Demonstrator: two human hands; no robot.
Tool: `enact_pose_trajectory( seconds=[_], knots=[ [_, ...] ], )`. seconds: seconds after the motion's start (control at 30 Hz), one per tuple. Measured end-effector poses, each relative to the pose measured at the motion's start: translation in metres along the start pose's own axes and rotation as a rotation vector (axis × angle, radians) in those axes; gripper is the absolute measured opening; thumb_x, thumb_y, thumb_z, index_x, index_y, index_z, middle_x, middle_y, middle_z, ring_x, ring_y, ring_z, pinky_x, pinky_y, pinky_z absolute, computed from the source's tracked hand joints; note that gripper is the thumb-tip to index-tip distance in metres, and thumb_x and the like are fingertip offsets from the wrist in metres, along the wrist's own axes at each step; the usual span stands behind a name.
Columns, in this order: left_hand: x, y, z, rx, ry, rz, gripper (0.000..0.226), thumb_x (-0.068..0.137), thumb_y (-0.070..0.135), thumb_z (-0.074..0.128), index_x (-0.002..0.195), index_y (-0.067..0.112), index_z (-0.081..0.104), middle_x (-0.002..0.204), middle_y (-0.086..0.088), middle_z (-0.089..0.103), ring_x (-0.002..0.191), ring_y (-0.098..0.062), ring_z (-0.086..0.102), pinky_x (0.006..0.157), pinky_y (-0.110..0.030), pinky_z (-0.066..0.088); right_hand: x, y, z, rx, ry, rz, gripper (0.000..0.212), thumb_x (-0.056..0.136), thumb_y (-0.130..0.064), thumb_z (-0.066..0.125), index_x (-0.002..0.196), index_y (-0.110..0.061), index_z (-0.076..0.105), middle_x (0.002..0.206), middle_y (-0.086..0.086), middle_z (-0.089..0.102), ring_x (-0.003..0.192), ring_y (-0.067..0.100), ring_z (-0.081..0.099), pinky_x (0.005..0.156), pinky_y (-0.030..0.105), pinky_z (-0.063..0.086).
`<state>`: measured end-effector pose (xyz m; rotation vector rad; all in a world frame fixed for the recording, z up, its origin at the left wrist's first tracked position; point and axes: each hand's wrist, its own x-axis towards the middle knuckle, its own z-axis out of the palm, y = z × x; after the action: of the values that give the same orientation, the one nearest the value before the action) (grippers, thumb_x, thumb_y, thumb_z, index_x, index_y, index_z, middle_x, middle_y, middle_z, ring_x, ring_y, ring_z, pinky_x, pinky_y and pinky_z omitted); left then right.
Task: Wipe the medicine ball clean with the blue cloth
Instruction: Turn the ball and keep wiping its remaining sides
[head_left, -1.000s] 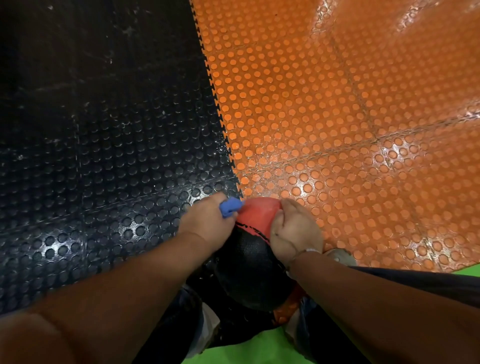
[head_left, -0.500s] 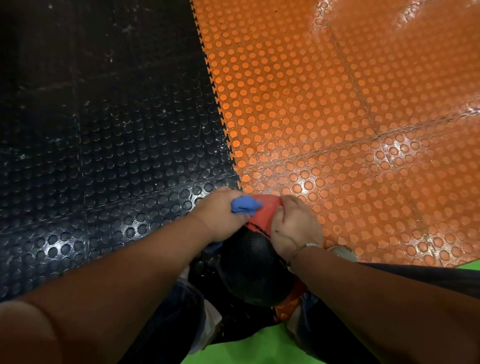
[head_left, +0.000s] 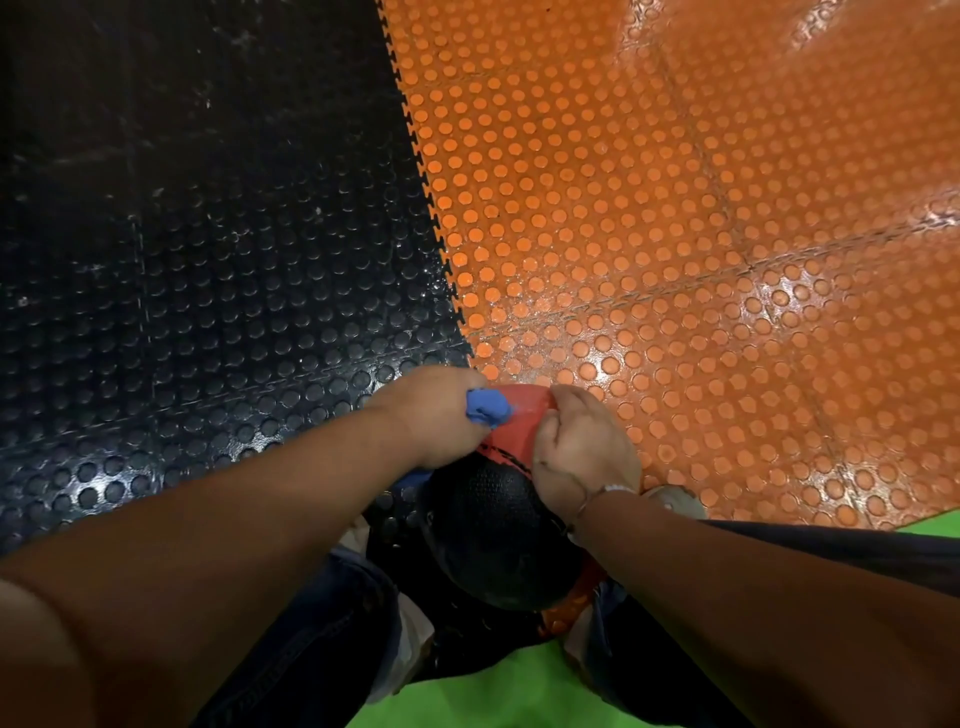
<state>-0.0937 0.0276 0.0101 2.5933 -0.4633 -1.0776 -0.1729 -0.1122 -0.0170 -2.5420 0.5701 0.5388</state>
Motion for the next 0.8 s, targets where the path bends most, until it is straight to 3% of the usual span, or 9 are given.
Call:
enact_pose_trajectory(
  seconds=[0.1, 0.23, 0.33, 0.4, 0.47, 0.57, 0.7, 0.8],
  knots=[
    [-0.002, 0.000, -0.004, 0.015, 0.039, -0.042, 0.023, 0.087, 0.034, 0.058, 0.069, 0.027, 0.044, 0.079, 0.007, 0.052, 0.079, -0.018, 0.053, 0.066, -0.027, 0.041, 0.002, -0.005, -0.001, -0.011, -0.001, -0.002, 0.045, 0.095, -0.031, 0.028, 0.136, -0.020, 0.041, 0.143, -0.002, 0.042, 0.128, 0.019, 0.040, 0.107, 0.041, 0.033],
    [-0.008, 0.025, 0.012, -0.056, 0.128, 0.057, 0.017, 0.088, 0.029, 0.054, 0.074, 0.028, 0.046, 0.083, 0.006, 0.052, 0.082, -0.018, 0.053, 0.065, -0.026, 0.040, -0.001, -0.008, -0.002, 0.010, -0.012, 0.013, 0.045, 0.094, -0.032, 0.031, 0.137, -0.021, 0.040, 0.143, -0.002, 0.040, 0.129, 0.020, 0.039, 0.108, 0.042, 0.033],
    [-0.002, -0.003, 0.008, -0.015, 0.104, -0.071, 0.021, 0.091, 0.035, 0.052, 0.073, 0.028, 0.044, 0.087, 0.007, 0.054, 0.085, -0.017, 0.055, 0.075, -0.030, 0.049, -0.001, -0.002, -0.001, 0.019, 0.028, -0.012, 0.044, 0.095, -0.029, 0.029, 0.136, -0.020, 0.041, 0.141, -0.002, 0.043, 0.127, 0.019, 0.041, 0.106, 0.041, 0.035],
    [-0.004, -0.016, 0.008, -0.096, 0.098, -0.142, 0.022, 0.091, 0.037, 0.053, 0.073, 0.028, 0.045, 0.085, 0.005, 0.055, 0.084, -0.018, 0.056, 0.073, -0.030, 0.047, 0.003, 0.002, -0.002, 0.058, 0.033, 0.010, 0.043, 0.095, -0.027, 0.030, 0.135, -0.019, 0.043, 0.138, -0.001, 0.046, 0.124, 0.020, 0.044, 0.103, 0.041, 0.038],
    [-0.009, -0.004, 0.014, -0.227, 0.127, -0.060, 0.021, 0.090, 0.031, 0.058, 0.073, 0.027, 0.047, 0.080, 0.007, 0.052, 0.080, -0.017, 0.054, 0.068, -0.027, 0.043, 0.005, 0.006, -0.003, 0.080, 0.015, 0.029, 0.042, 0.096, -0.027, 0.030, 0.134, -0.017, 0.043, 0.135, 0.001, 0.048, 0.120, 0.020, 0.047, 0.100, 0.041, 0.041],
    [-0.011, 0.009, 0.022, -0.228, 0.141, 0.042, 0.015, 0.091, 0.029, 0.058, 0.078, 0.024, 0.052, 0.080, 0.008, 0.051, 0.077, -0.015, 0.052, 0.062, -0.025, 0.038, 0.005, 0.010, -0.005, 0.098, 0.022, 0.033, 0.042, 0.097, -0.027, 0.028, 0.135, -0.016, 0.042, 0.133, 0.002, 0.049, 0.117, 0.021, 0.049, 0.099, 0.042, 0.042],
    [0.004, -0.010, 0.015, -0.230, 0.171, -0.190, 0.010, 0.092, 0.031, 0.054, 0.092, 0.021, 0.056, 0.093, -0.003, 0.060, 0.086, -0.023, 0.058, 0.074, -0.031, 0.049, 0.009, 0.015, -0.010, 0.182, 0.046, 0.036, 0.041, 0.097, -0.024, 0.029, 0.134, -0.016, 0.046, 0.135, 0.003, 0.049, 0.117, 0.022, 0.049, 0.101, 0.039, 0.042],
    [-0.006, 0.019, 0.024, -0.271, 0.234, -0.031, 0.008, 0.090, 0.028, 0.056, 0.084, 0.023, 0.055, 0.091, -0.002, 0.057, 0.088, -0.024, 0.056, 0.072, -0.030, 0.045, 0.018, 0.025, -0.014, 0.290, 0.042, 0.111, 0.041, 0.097, -0.023, 0.031, 0.132, -0.015, 0.049, 0.130, 0.008, 0.054, 0.108, 0.024, 0.054, 0.092, 0.032, 0.045]
  ],
)
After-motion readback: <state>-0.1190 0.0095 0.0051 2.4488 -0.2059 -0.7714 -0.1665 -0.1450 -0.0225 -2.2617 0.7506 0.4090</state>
